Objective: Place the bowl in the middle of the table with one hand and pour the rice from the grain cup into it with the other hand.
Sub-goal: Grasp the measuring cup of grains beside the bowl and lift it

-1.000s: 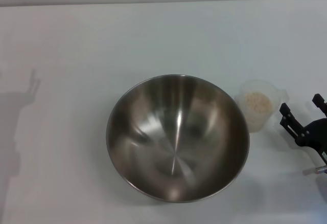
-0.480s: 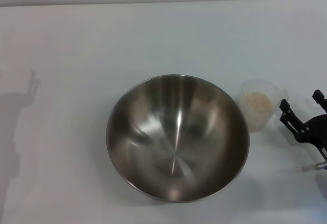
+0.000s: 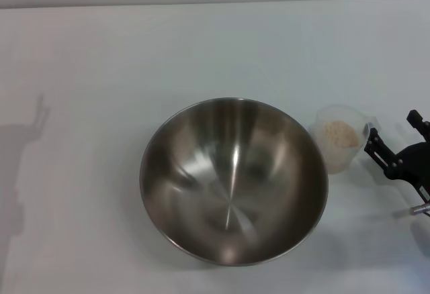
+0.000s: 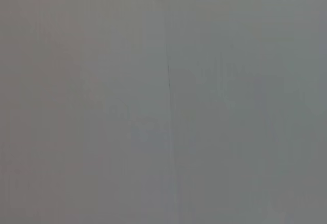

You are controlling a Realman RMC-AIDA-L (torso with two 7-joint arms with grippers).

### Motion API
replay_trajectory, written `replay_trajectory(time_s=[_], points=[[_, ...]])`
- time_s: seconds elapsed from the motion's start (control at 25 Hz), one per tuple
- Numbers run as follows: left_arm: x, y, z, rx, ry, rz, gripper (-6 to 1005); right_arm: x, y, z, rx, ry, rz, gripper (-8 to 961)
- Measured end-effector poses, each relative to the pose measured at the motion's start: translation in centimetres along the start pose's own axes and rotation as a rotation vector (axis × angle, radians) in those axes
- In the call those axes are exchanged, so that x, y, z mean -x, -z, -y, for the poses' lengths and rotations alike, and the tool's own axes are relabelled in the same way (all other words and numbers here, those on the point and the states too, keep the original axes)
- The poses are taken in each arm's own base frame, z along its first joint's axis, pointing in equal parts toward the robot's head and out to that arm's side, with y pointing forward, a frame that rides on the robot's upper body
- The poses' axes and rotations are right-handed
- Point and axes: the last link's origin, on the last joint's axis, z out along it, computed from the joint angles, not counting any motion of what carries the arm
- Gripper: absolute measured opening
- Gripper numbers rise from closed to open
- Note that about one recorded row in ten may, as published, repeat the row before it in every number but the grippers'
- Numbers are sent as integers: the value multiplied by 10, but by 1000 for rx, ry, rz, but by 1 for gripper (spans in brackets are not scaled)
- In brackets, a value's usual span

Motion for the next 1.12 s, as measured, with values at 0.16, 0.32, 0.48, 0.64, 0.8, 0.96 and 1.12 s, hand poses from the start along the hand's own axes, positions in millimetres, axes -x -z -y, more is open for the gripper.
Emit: replay_trajectory(time_s=[0.16, 0.32, 0.48, 0.64, 0.8, 0.96, 1.12], points=[[0, 0, 0, 0, 0, 0, 847, 2, -3, 0, 5, 3, 5, 812], [0, 0, 0, 0, 0, 0, 847, 3, -6, 0, 11, 7, 11, 811], [0, 0, 0, 0, 0, -1, 847, 4, -8, -1, 14, 8, 15, 810], [0, 0, 0, 1, 0, -1, 847, 4, -8, -1, 15, 8, 15, 808], [1, 0, 0, 2, -3, 2, 847, 4, -9, -2, 15, 7, 12, 807], [2, 0, 0, 2, -4, 9, 847, 2, -10, 0, 2, 4, -3, 805], [2, 0, 0, 6, -4, 10, 847, 2, -11, 0, -1, 0, -5, 781]])
